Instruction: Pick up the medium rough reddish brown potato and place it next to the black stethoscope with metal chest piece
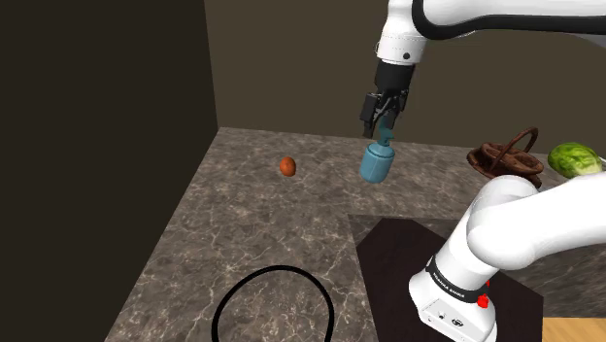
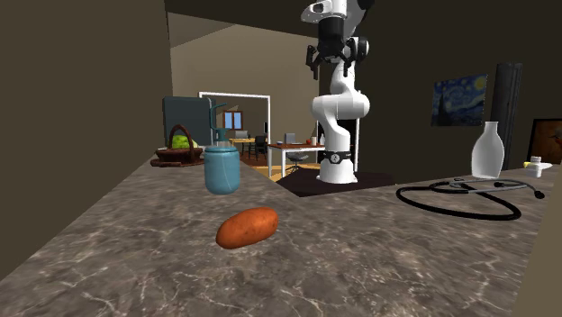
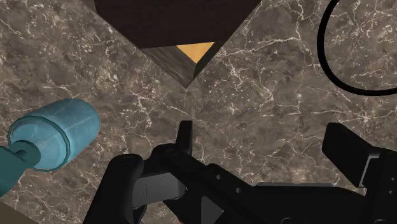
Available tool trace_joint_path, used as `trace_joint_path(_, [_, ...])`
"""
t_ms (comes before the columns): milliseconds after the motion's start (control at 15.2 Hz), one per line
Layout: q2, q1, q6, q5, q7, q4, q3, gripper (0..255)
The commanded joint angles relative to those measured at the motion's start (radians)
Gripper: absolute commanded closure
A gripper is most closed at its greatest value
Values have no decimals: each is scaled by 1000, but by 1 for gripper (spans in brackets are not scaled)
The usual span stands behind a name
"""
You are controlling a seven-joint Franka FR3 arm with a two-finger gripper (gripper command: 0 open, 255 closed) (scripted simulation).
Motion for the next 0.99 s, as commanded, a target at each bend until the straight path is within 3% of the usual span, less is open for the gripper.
trace_joint_path(0, [0,0,0,0,0,0,0,0])
trace_joint_path(462, [199,-32,254,9,148,-29,60,0])
trace_joint_path(924, [447,-71,475,-21,304,19,106,0])
